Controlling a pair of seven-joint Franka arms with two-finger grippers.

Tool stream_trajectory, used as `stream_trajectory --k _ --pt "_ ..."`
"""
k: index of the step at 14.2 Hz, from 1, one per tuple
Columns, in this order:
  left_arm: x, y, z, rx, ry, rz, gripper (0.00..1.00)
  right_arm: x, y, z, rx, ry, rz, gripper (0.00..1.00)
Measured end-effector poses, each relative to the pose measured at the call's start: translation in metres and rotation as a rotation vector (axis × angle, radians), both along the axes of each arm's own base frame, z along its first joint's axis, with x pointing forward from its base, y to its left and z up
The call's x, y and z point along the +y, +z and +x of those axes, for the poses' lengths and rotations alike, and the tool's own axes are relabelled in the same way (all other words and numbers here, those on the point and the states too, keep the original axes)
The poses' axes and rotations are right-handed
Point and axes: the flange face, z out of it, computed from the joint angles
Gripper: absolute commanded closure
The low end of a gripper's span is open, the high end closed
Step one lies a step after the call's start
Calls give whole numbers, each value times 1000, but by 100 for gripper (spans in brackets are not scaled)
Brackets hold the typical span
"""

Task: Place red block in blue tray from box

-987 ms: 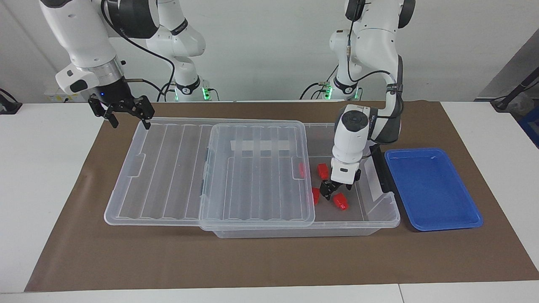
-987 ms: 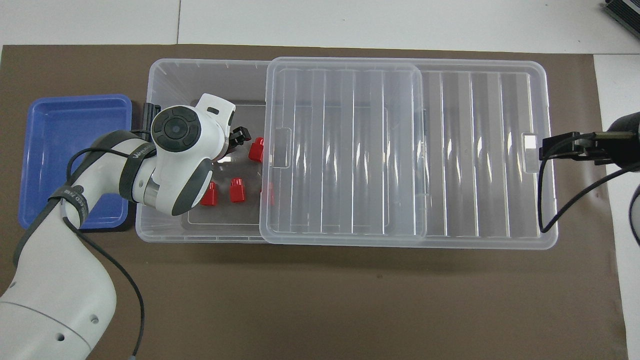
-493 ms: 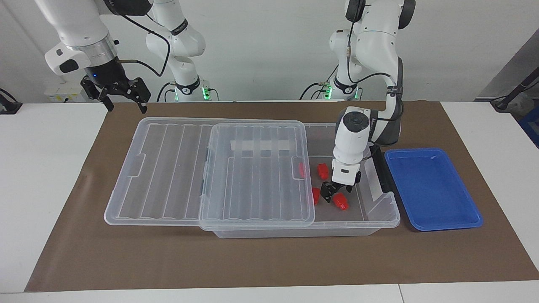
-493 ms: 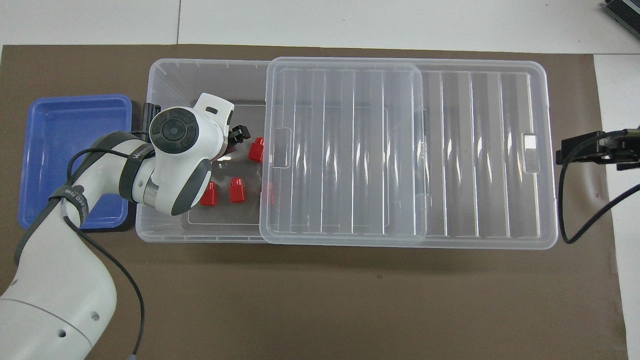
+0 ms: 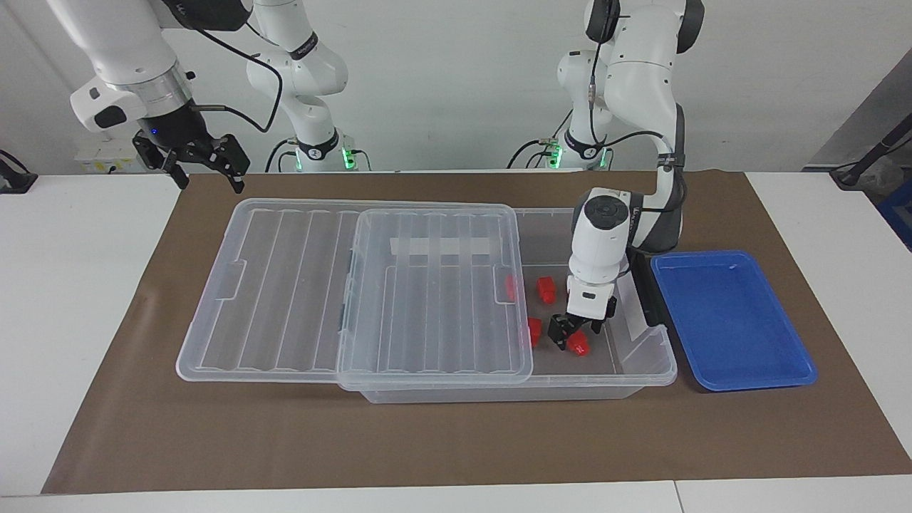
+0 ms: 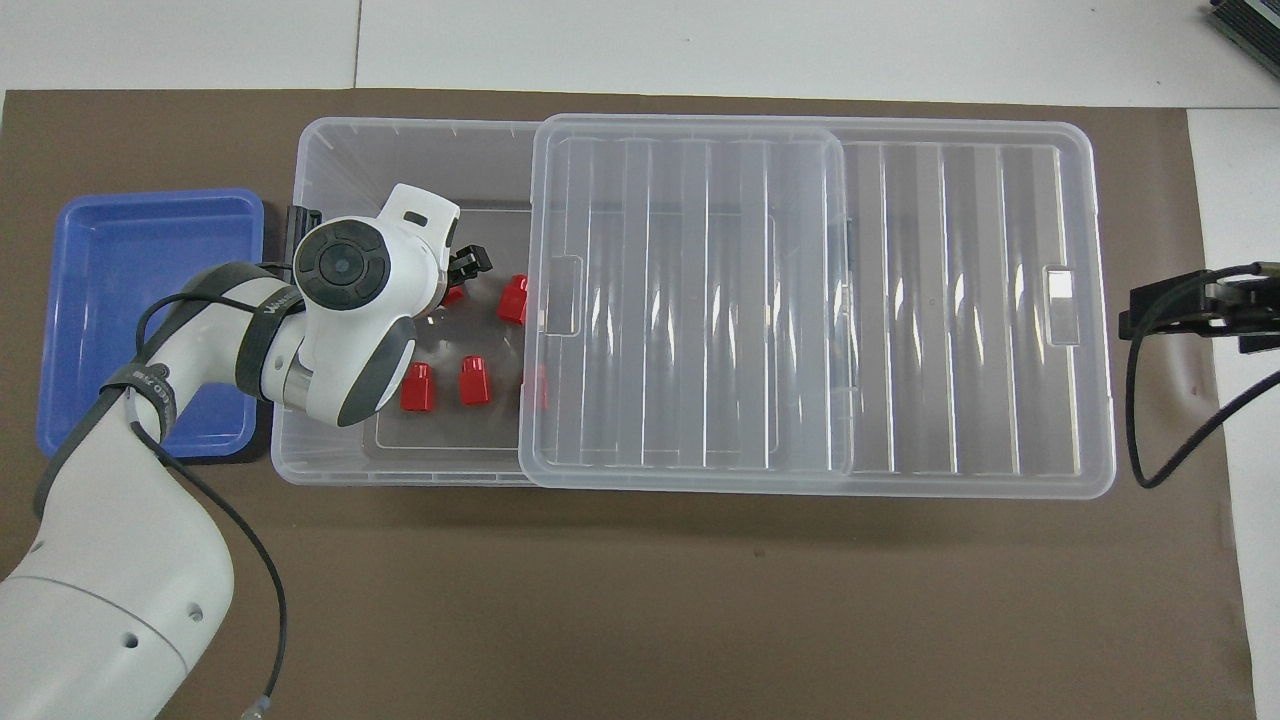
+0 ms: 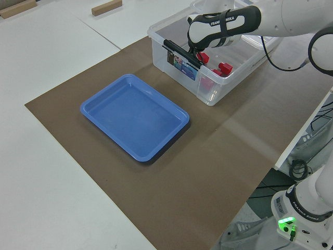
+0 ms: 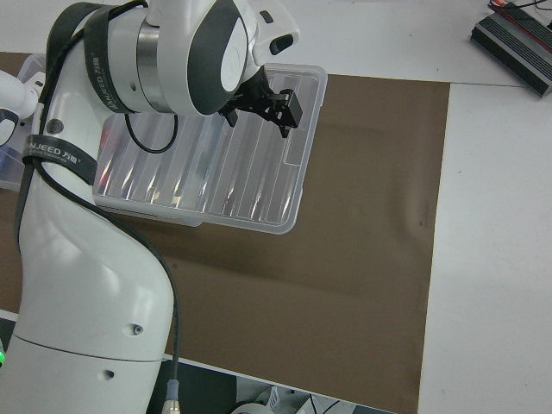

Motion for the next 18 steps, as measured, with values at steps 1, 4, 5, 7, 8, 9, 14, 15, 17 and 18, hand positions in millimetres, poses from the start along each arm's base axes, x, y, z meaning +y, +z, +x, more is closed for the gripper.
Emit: stream_trajectory --k 1,4,5,7,8,9,14,15,17,18 --pt "0 0 0 0 0 0 54 0 0 0 1 0 0 0" --pt "0 0 0 0 0 0 100 1 -2 -1 11 2 0 0" --pt "0 0 0 0 0 0 100 2 -3 -1 15 3 0 0" --pt "0 0 0 3 0 2 100 2 -6 -1 21 3 0 0" --pt "0 0 0 11 1 7 100 2 -7 -1 23 3 0 0" --pt "0 2 0 23 3 14 100 2 -7 -1 24 3 0 0" --pt "-8 48 13 97 28 65 100 2 -8 -1 26 3 0 0" --pt "-8 64 15 100 42 58 100 2 -8 -1 26 3 0 0" --pt "-4 100 14 102 73 32 100 2 -8 -1 27 3 0 0" --pt "0 118 10 109 84 34 100 2 -9 -1 27 3 0 0"
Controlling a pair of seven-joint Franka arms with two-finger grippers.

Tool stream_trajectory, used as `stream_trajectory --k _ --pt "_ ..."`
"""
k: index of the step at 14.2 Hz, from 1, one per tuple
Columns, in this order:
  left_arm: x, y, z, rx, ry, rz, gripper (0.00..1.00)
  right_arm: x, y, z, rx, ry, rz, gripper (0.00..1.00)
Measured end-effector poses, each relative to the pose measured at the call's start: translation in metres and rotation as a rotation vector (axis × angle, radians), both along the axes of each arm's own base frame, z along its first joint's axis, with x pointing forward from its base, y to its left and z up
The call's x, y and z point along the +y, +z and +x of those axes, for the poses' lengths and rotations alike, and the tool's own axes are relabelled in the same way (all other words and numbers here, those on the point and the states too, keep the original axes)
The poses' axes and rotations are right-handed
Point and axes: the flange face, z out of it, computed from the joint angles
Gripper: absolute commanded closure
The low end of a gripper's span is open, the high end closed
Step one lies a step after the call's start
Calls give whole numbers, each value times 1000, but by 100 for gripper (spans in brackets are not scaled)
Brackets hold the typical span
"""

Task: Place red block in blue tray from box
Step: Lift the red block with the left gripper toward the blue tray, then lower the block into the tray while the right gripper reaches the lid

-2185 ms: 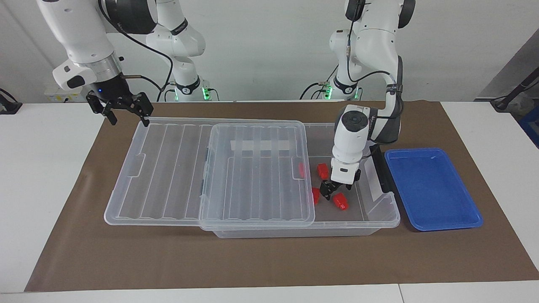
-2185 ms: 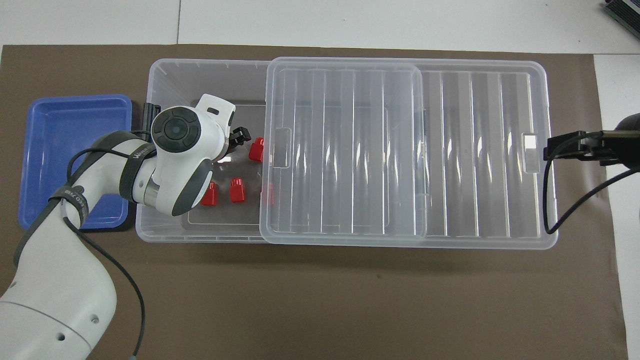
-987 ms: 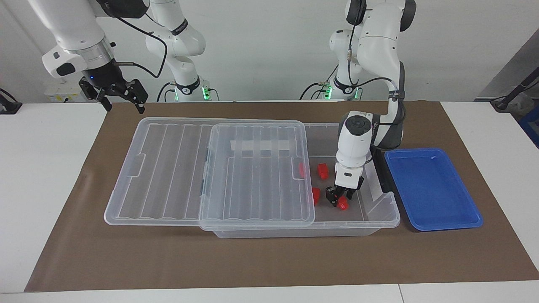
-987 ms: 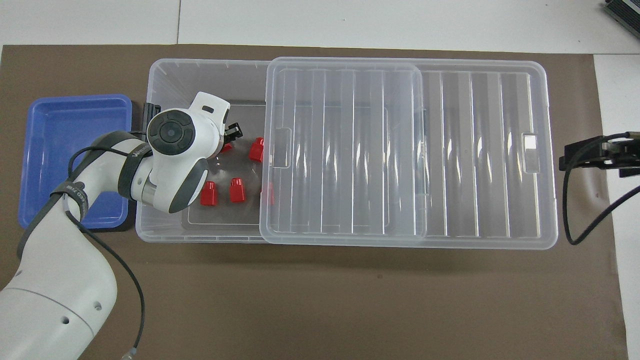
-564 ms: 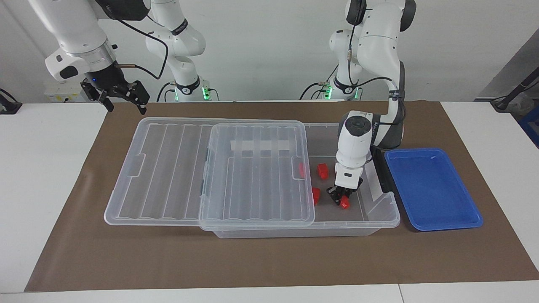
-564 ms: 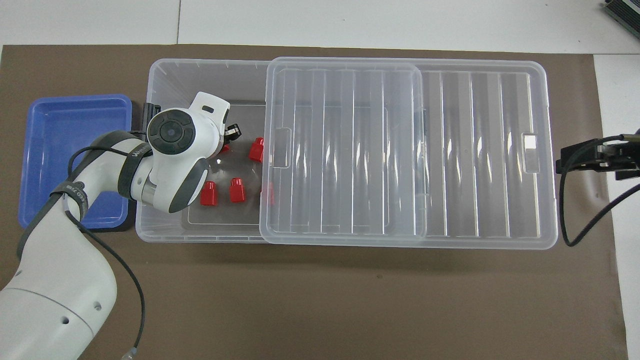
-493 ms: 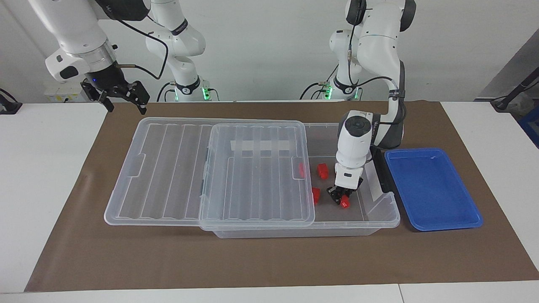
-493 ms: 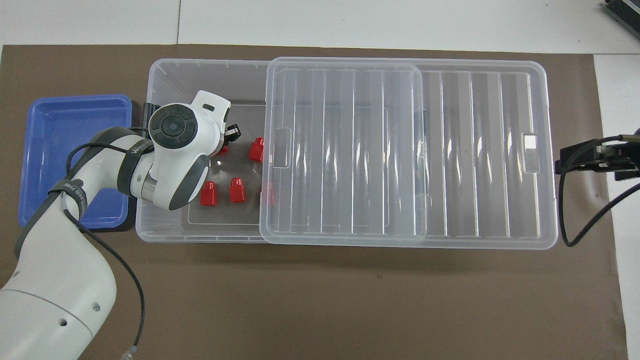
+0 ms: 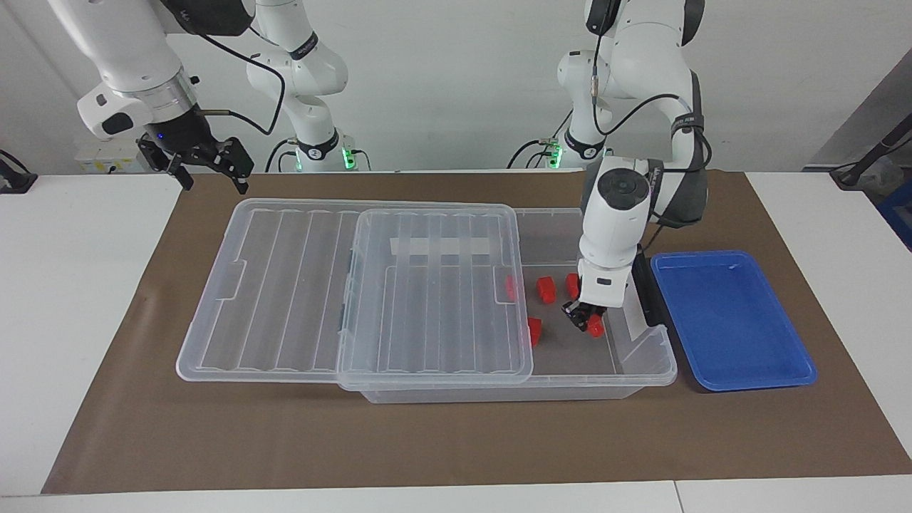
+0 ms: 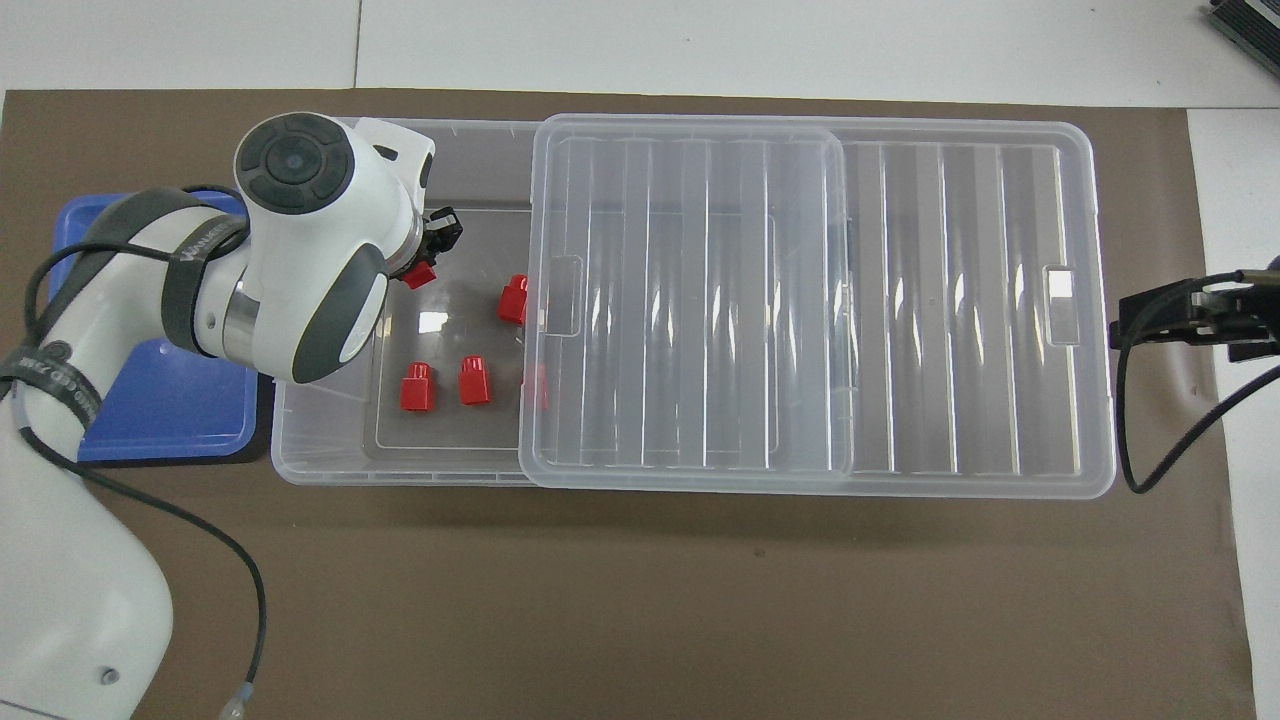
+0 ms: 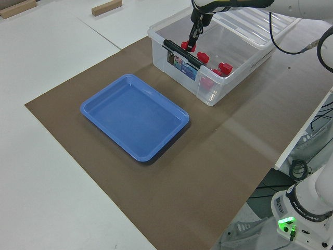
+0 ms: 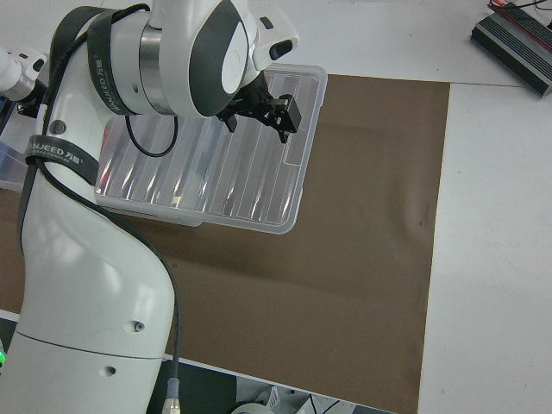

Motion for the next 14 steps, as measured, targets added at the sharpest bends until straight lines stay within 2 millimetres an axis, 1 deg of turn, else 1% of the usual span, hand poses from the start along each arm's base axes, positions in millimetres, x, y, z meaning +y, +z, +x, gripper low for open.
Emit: stream_trajectory --k 3,4,5,6,7,8,9,10,12,13,14 --pt "13 51 -14 45 27 17 100 0 0 0 -4 0 -1 0" --pt "20 68 -17 74 25 19 100 0 1 1 -9 0 -1 0" --pt "32 86 -19 116 11 21 100 0 1 1 -9 0 -1 0" --pt "49 103 -19 156 -14 19 100 0 1 1 -9 0 -1 0" --pt "69 117 -18 184 -44 16 100 0 1 1 -9 0 -1 6" --pt "95 127 -15 203 -80 13 100 0 1 1 -10 0 -1 20" --pt "123 135 -11 209 -124 9 100 0 1 1 -12 0 -2 46" --pt "152 142 -9 208 -181 5 100 0 1 2 -13 0 -2 99" --pt "212 150 -8 208 -300 -2 100 -2 -2 3 -17 -3 -2 100" --pt "239 150 -8 205 -339 -5 100 -4 -6 5 -25 -7 -2 100" --pt "258 148 -7 192 -363 -6 100 -8 -12 8 -38 -13 -2 100"
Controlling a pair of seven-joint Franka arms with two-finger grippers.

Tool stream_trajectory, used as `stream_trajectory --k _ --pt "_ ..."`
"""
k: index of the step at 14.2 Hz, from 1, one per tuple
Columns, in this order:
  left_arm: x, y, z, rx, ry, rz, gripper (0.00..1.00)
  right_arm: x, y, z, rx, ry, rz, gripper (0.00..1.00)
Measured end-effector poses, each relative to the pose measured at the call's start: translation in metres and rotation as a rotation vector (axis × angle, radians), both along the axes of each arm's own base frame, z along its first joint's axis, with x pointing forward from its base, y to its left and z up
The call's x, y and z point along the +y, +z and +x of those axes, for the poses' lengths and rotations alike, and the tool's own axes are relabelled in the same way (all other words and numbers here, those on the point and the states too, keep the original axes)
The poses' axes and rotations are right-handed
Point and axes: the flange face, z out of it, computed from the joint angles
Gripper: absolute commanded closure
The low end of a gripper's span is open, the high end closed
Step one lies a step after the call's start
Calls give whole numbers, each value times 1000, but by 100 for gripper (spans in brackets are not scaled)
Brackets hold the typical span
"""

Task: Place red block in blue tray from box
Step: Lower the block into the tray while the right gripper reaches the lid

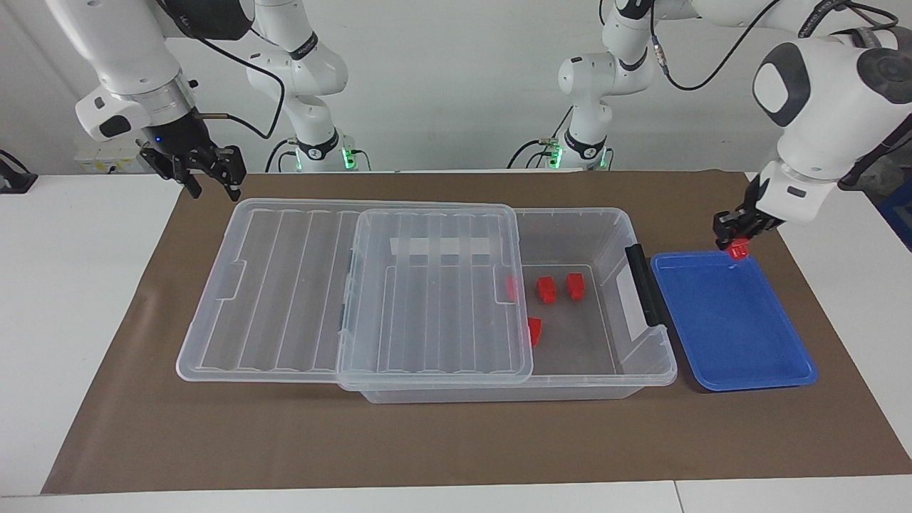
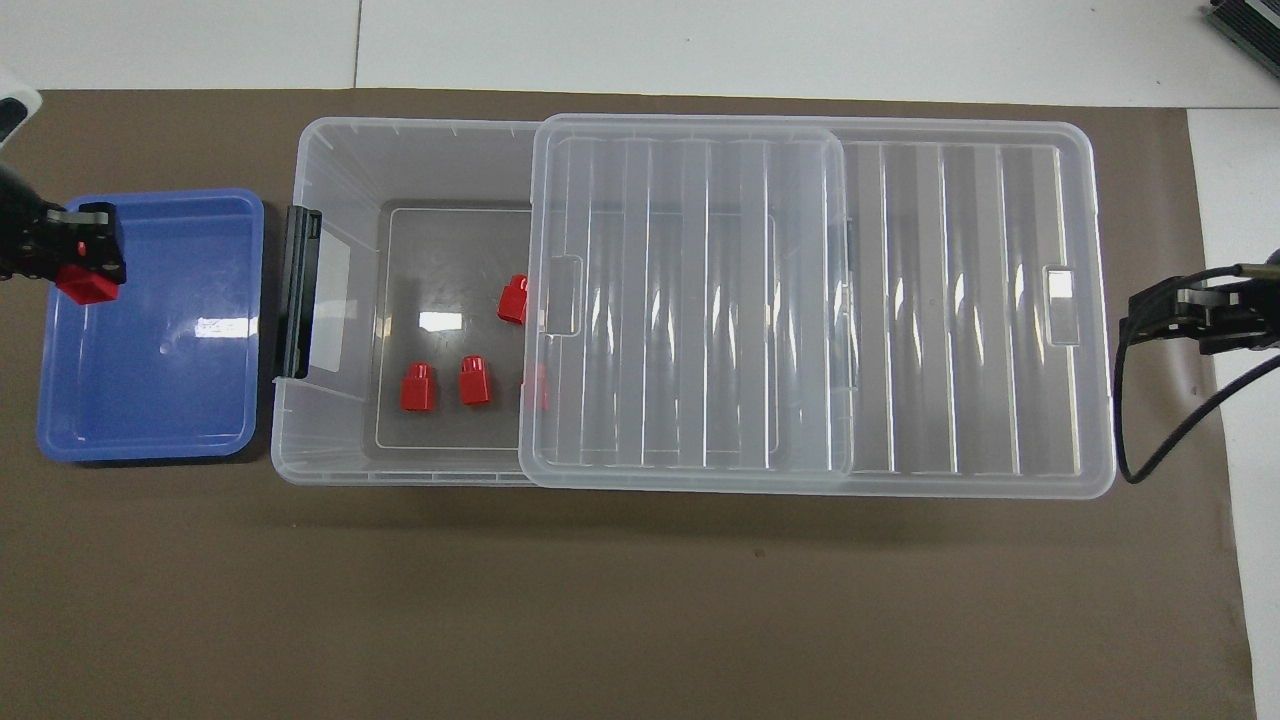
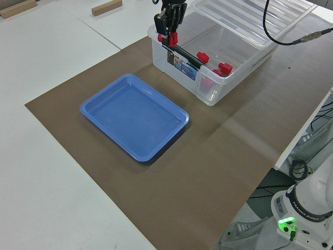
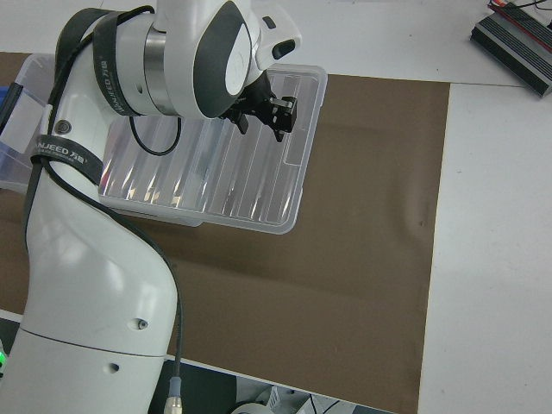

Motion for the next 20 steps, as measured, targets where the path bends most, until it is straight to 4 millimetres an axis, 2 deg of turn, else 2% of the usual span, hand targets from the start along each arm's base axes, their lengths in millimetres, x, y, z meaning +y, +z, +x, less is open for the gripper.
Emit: stream_trajectory --k 2,5,8,10,12,16,20 --pt "16 -12 1 -31 -32 -1 100 -15 -17 6 -24 -26 0 100" --pt "17 -36 -6 -43 -79 -1 100 -44 -45 12 -53 -75 -2 100" --pt "16 -55 -14 -61 -137 1 100 -66 -71 20 -59 -109 -7 100" --pt "24 -71 -19 -78 -152 4 100 -76 -86 27 -55 -113 -12 100" --pt "31 -91 -23 -91 -159 5 100 -78 -101 34 -50 -112 -16 100" --pt "30 -121 -26 -131 -166 9 100 -78 -129 47 -35 -111 -21 100" --pt "35 -154 -33 -190 -163 15 100 -72 -135 52 -42 -100 -23 100"
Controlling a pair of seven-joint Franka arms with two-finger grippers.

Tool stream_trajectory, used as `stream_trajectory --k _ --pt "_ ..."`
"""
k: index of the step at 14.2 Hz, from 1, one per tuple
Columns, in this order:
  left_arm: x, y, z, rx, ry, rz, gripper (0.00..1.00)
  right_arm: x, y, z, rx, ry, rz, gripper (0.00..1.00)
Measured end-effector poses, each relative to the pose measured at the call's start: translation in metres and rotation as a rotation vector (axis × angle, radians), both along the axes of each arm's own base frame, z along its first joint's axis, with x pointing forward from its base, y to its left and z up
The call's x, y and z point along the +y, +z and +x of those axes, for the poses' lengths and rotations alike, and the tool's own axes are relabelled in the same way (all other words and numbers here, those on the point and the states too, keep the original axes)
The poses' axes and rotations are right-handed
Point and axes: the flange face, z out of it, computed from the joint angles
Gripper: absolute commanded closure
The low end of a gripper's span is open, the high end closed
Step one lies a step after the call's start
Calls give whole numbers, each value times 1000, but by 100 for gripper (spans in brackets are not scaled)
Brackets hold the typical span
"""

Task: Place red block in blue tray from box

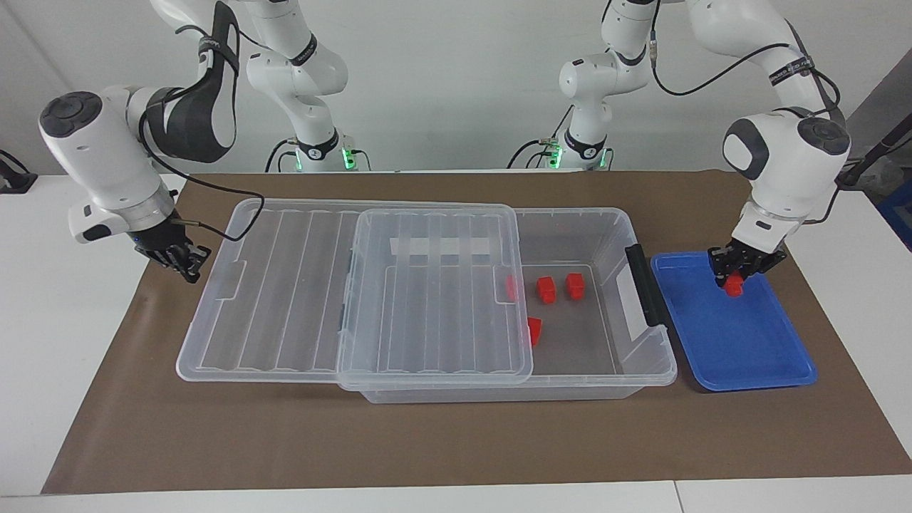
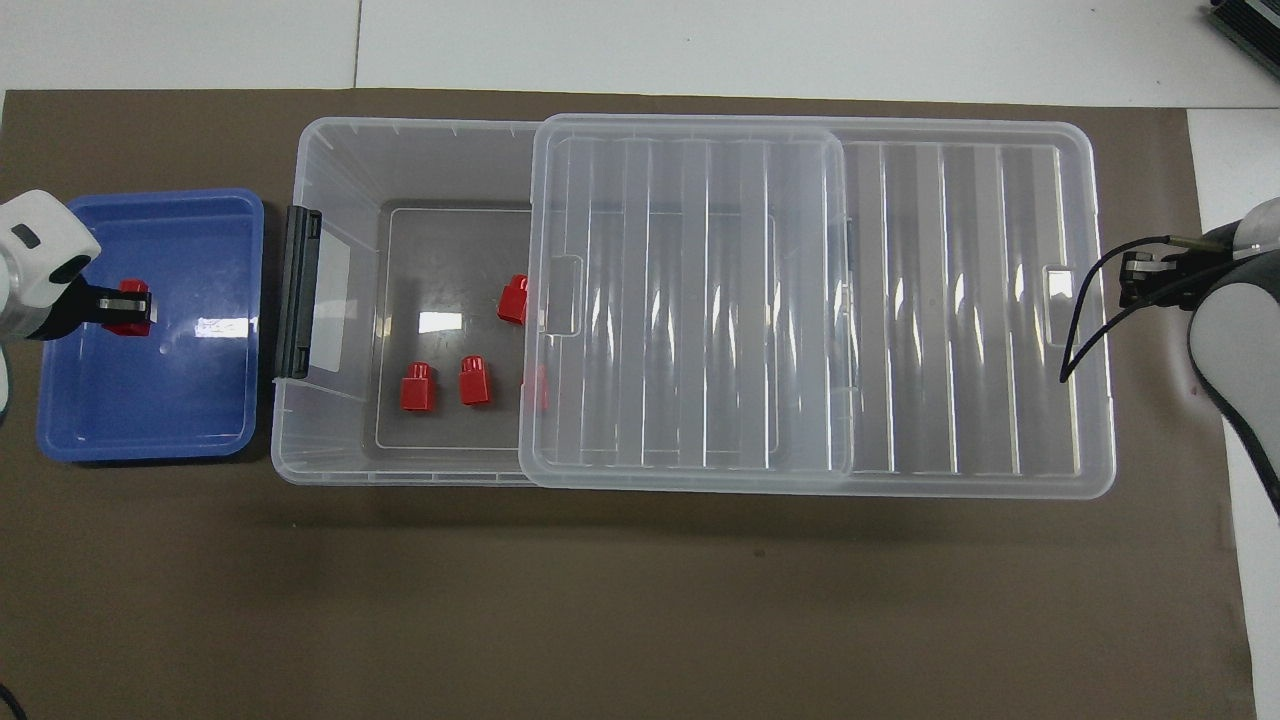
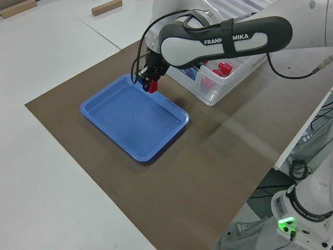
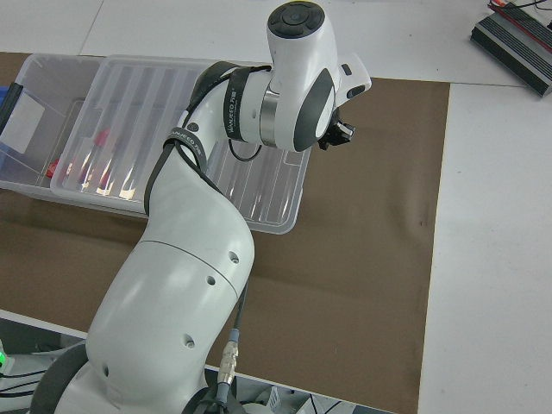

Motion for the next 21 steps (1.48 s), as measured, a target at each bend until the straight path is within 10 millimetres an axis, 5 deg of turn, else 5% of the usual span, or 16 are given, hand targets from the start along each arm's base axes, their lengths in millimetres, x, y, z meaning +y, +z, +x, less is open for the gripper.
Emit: stream_trajectory --k 10,21 --pt "-8 -97 12 -44 6 -22 100 68 -13 10 7 116 14 100" --pt "-8 -115 18 -75 6 -25 97 175 -13 4 8 298 39 100"
